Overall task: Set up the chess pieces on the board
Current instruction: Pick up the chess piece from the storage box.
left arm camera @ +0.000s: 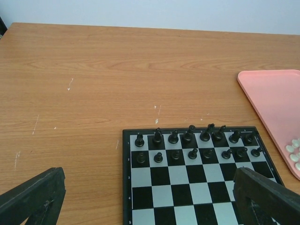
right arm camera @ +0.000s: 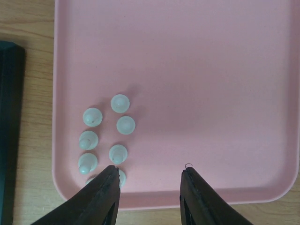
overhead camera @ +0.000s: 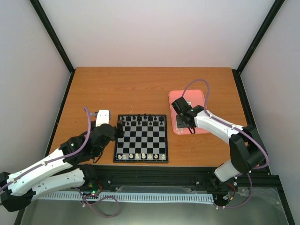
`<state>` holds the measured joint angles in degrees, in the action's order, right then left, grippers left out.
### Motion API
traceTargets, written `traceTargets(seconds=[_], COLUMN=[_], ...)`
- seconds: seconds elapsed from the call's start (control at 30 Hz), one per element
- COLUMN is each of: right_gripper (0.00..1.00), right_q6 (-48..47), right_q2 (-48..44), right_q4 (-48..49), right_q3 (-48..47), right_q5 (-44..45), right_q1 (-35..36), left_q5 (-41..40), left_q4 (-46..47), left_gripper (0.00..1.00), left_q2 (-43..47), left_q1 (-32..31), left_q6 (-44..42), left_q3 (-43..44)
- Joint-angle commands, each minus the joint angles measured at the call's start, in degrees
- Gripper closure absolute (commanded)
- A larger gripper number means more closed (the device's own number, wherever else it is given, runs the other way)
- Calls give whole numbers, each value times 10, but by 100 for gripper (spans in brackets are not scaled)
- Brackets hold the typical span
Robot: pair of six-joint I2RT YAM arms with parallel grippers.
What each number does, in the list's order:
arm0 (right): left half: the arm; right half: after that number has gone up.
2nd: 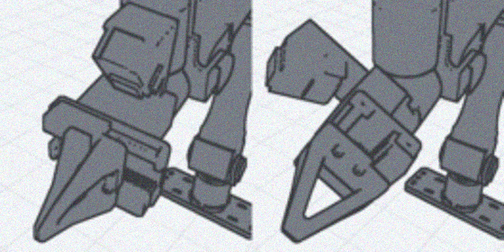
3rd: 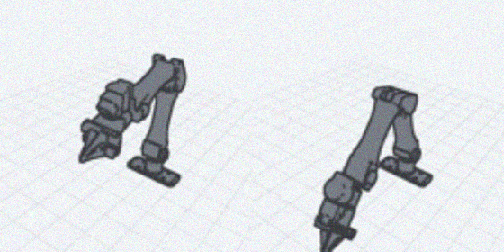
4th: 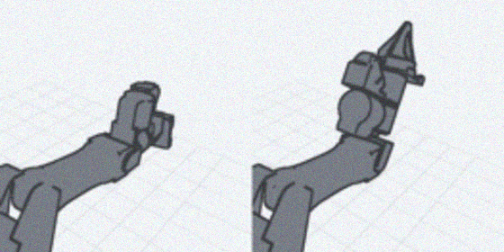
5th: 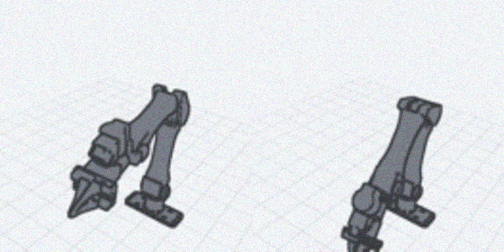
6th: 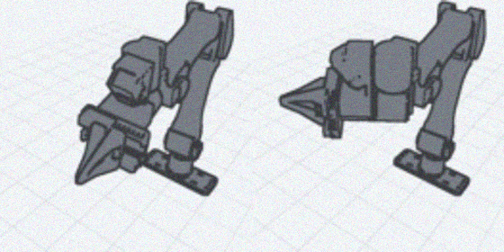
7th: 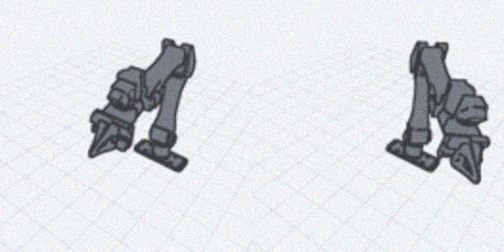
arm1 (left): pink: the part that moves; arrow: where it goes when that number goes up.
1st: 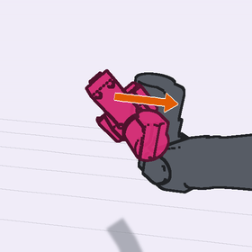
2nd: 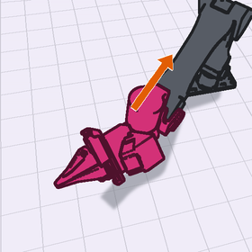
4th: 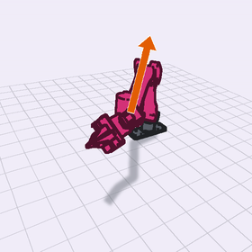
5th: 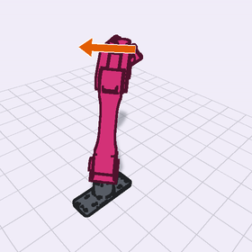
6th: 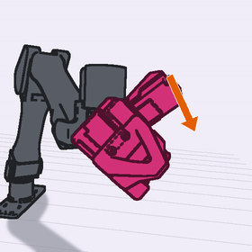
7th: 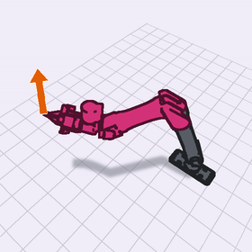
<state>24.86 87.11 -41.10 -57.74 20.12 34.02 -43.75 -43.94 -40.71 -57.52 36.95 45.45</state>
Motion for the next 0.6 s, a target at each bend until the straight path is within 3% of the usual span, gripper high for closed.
traceTargets(seconds=[0.0,0.4,0.57], right_gripper=[58,61,67], right_q6=[-12,-31,-33], right_q2=[6,19,25], right_q4=[38,65,69], right_q3=[15,41,50], right_q5=[-37,-87,-96], right_q1=[-17,-26,-30], left_q5=[-33,-51,-58], left_q4=[23,30,27], left_gripper=[0,0,0], left_q2=[-16,-44,-36], left_q1=[3,3,3], left_q6=[11,20,22], left_q3=[5,-8,-12])
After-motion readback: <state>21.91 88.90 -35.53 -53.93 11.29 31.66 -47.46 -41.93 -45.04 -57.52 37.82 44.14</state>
